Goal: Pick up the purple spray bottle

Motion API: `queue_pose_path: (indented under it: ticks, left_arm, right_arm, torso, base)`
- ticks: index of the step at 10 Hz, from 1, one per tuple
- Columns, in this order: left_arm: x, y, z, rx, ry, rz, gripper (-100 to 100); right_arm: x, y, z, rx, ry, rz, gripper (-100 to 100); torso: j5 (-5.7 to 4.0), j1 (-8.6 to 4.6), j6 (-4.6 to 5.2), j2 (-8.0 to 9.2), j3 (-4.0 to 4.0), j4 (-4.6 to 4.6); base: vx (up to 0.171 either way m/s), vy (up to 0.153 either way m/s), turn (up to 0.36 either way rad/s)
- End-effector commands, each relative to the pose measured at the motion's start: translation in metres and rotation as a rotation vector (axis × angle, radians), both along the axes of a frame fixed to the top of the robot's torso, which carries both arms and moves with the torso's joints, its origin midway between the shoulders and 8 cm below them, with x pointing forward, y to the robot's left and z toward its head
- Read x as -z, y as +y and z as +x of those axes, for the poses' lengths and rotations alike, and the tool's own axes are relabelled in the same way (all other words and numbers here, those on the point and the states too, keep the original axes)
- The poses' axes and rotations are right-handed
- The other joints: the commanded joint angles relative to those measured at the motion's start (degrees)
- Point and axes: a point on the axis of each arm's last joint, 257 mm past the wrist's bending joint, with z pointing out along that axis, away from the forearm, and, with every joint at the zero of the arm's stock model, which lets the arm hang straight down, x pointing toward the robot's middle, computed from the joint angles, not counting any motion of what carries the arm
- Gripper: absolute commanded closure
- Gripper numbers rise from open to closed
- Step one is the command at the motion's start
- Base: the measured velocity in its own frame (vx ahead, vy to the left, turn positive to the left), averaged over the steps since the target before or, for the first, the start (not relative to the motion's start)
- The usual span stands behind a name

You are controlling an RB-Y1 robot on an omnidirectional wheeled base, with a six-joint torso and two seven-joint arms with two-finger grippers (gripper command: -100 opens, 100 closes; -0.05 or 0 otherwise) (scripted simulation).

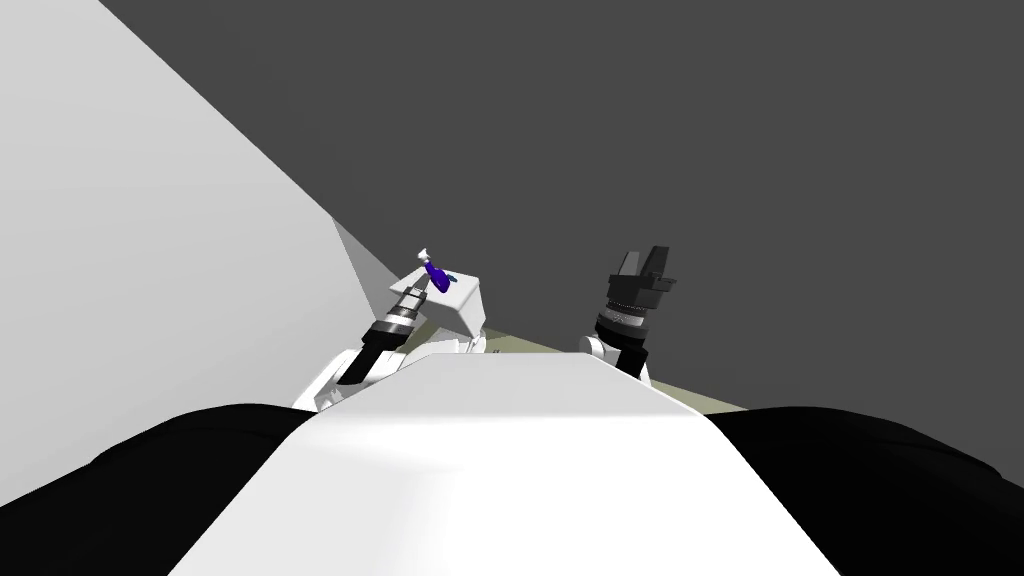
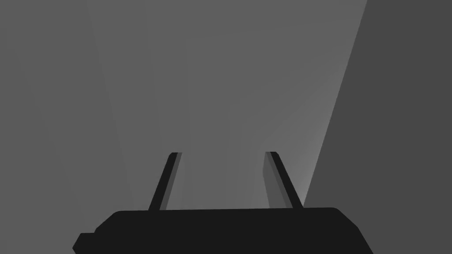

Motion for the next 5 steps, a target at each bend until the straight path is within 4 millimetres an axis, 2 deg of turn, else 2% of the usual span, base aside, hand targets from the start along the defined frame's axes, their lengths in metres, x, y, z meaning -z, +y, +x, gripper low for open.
queue_pose_path:
  ticks: [1,5]
  left_arm:
    - [0.009,0.006,0.001,-0.008,0.052,0.043,-100]
    - [0.023,0.018,0.002,-0.017,0.139,0.129,-100]
  right_arm:
    - [0.0,0.0,0.0,0.0,0.0,0.0,0]
    - [0.0,0.0,0.0,0.0,0.0,0.0,0]
  torso:
    - [0.0,0.0,0.0,0.0,0.0,0.0]
    - [0.0,0.0,0.0,0.02,0.01,0.0]
  base:
    - [0.018,-0.008,-0.02]
    - [0.015,-0.007,-0.017]
